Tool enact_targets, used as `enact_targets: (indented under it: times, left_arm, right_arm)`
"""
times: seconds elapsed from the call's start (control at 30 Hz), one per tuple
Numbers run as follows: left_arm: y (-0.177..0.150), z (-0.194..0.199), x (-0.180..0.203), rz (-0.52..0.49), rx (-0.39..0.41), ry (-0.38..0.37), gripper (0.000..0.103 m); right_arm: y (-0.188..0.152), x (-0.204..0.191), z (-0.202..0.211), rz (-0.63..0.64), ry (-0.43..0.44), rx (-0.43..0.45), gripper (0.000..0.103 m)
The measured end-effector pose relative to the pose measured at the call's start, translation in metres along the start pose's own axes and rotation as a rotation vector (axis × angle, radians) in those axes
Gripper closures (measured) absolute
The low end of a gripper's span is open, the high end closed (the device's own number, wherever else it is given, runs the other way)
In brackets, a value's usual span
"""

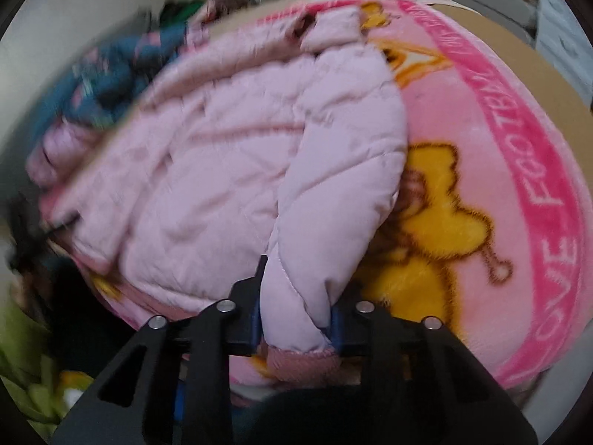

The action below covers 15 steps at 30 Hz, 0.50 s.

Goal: Fold large clothes
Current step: 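Lift the hem with both tools and fold it toward the collar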

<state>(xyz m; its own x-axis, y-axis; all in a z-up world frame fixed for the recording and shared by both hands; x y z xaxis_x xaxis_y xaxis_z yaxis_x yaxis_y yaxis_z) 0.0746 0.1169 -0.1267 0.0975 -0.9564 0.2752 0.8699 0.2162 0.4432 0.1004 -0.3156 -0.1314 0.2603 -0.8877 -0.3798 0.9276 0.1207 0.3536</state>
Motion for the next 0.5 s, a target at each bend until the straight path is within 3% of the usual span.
enact_targets:
  times: [0.27,0.5]
  left_arm:
    - [0.037,0.027,0.019,-0.047,0.110,-0.002,0.093]
    - [0.072,0.047,0.029,-0.052,0.196,-0.014,0.094]
  right_arm:
    - [0.039,-0.019,0.051,-0.001,0.081,0.217,0.085]
    - [0.085,-0.038,0.074,0.013,0.087,0.316,0.085]
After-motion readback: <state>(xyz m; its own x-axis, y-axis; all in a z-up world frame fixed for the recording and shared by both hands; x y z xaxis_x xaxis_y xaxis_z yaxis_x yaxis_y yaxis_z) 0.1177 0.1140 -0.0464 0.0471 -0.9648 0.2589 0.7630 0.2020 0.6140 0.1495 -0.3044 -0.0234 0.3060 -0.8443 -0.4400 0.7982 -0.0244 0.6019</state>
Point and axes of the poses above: each gripper's, at about its wrist camera, not at the fingertips, and z roughly against the way its jaws point, x to its right, y to its top, the point moved 10 cm from there along -z, roughly the way its jaws point, and after that the axes turned 11 degrees about -x, right-handed, at the moved point
